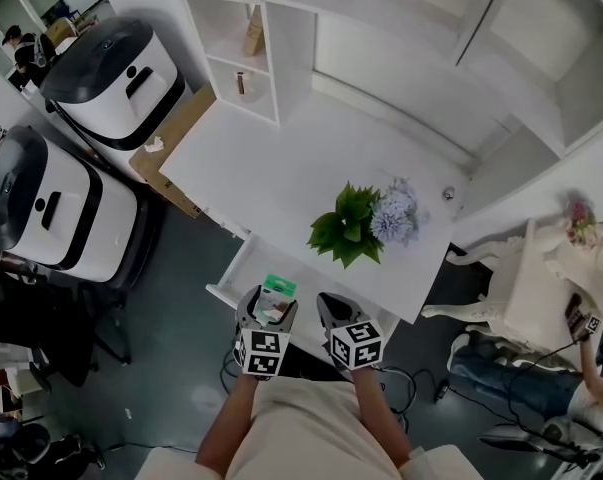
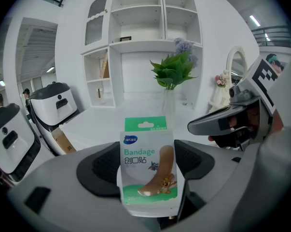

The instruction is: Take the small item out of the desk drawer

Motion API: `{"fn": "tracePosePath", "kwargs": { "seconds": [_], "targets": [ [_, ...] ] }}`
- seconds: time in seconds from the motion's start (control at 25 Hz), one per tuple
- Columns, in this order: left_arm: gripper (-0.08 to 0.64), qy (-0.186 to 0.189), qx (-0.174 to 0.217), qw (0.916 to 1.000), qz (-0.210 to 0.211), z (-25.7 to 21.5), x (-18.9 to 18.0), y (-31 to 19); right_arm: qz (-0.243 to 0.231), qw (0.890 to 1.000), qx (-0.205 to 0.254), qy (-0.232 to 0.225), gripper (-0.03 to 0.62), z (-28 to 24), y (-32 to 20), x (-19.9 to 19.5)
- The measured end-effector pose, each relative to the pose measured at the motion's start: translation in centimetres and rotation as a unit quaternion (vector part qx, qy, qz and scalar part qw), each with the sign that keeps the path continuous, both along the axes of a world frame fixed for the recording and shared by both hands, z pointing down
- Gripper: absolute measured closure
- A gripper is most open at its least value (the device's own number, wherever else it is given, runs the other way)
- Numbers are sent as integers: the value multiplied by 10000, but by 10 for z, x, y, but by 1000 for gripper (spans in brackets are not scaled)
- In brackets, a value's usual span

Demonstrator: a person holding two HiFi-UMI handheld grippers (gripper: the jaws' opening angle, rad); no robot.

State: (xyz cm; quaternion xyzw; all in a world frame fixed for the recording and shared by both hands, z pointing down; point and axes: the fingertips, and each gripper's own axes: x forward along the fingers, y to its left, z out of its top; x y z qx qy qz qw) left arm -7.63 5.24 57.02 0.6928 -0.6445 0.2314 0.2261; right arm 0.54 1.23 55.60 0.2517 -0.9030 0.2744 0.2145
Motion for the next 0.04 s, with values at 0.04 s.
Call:
{"fn": "tracePosePath", "kwargs": {
  "seconds": [0.04],
  "targets": [
    [198,-25,-9,10000,19,1,1,1,-2,10000,1,7,569,1,0,0]
  ]
}}
